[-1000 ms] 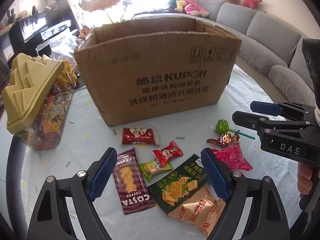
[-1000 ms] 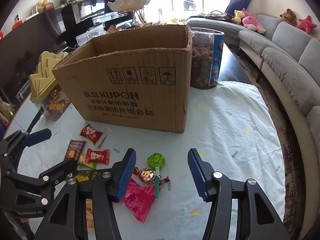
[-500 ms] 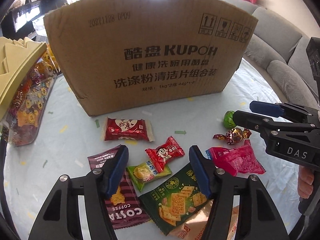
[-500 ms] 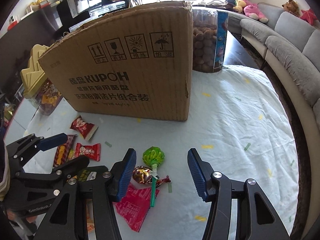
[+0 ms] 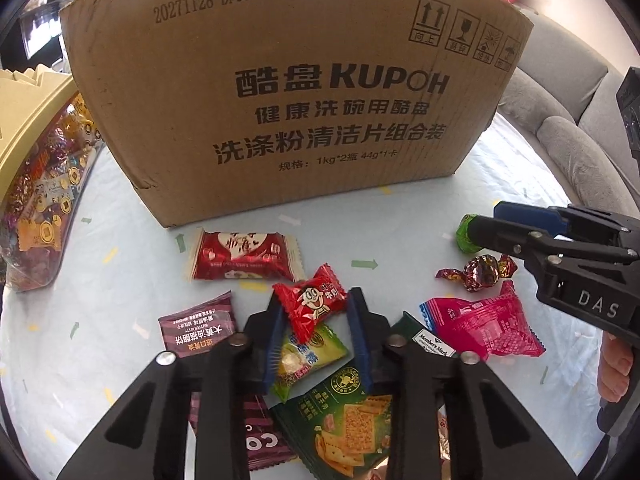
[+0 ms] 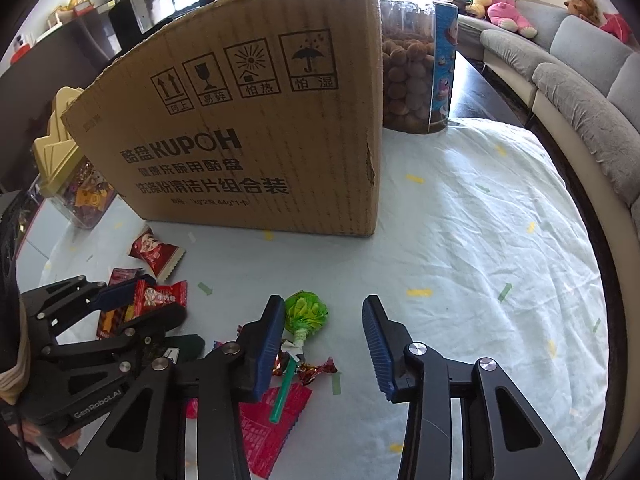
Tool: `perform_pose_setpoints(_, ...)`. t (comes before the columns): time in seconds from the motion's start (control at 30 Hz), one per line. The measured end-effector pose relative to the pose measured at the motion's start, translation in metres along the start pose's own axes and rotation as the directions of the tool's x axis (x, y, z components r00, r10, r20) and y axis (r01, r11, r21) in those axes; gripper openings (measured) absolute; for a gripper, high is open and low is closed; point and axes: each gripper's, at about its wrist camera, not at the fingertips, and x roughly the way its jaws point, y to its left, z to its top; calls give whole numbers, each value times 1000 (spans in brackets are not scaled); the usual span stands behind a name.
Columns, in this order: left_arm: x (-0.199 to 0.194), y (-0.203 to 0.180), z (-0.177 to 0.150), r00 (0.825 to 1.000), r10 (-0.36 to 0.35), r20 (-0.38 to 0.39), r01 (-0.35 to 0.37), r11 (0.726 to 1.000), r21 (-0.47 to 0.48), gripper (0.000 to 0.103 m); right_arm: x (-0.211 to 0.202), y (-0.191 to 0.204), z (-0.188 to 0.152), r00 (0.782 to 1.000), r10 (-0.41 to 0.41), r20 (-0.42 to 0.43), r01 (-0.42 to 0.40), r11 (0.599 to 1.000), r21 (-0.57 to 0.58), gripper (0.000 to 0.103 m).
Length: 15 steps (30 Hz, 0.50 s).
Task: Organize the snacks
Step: 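Grasp a small red candy packet with the left tool while the right tool grasps a green lollipop, then carry both snacks over the cardboard box and open both tools to drop them in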
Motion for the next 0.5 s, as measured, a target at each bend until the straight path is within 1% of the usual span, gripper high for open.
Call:
perform_pose_setpoints(0.13,-2,8,-1,1000,-15,4,15,1000,-17,22,3,4,0,1000,18,-15,-18,1000,-9,36)
perform_pose_setpoints(0.27,-2,14,-1,1000,-19,7,19,1000,-21,21,9,9,1,998,42,-37,-42,999,-11,27)
perform_pose_setpoints(0.5,-15,19,-1,999,-34,32,35,999,-40,19,1,15,1,1000,17,-9,-17,1000,-24,27)
